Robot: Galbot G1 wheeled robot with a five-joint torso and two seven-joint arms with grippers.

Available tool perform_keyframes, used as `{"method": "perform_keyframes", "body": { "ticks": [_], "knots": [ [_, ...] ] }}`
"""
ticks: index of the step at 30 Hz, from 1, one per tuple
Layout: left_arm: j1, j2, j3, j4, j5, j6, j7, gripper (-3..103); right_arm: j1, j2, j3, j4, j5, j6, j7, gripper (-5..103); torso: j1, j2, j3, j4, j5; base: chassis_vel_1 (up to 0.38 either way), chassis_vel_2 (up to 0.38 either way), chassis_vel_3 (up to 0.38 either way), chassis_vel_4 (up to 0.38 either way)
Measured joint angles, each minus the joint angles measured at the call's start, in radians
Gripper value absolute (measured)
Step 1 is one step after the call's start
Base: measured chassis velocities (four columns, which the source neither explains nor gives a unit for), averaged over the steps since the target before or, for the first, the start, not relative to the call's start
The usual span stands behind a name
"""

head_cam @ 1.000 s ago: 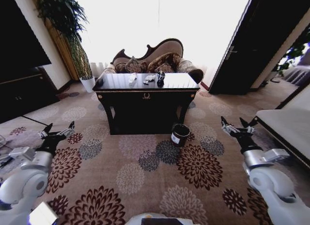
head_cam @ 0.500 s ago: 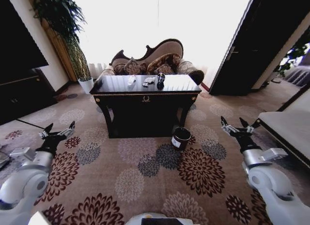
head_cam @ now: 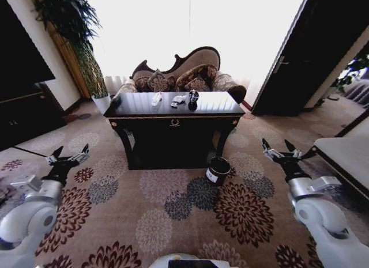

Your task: Move to the front of the table and place the trash on the table into the trash bin.

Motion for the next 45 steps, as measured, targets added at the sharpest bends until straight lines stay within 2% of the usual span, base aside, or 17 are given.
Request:
{"method": "perform_keyframes", "body": {
  "ticks": [26, 37, 45],
  "knots": [
    [0.003, 0.005, -0.003, 0.007, 0.003, 0.002, 0.001, 100, -0.011, 0.002, 0.009, 0.006, -0.016, 0.002, -0.004, 100, 0.000, 0.000, 0.000, 0.0001, -0.0001, -0.116, 0.118, 0.114, -0.112],
    [0.007, 0.011, 0.006, 0.006, -0.005, -0.032, 0.000, 100, -0.013, 0.007, 0.006, 0.007, -0.020, 0.002, -0.004, 100, 0.000, 0.000, 0.000, 0.0002, -0.0001, -0.117, 0.104, 0.109, -0.098],
    [0.014, 0.017, 0.002, -0.001, -0.010, -0.025, 0.001, 100, -0.015, 0.009, 0.005, 0.007, -0.020, 0.002, -0.005, 100, 0.000, 0.000, 0.000, 0.0000, 0.0000, -0.090, 0.096, 0.085, -0.095]
  ]
}}
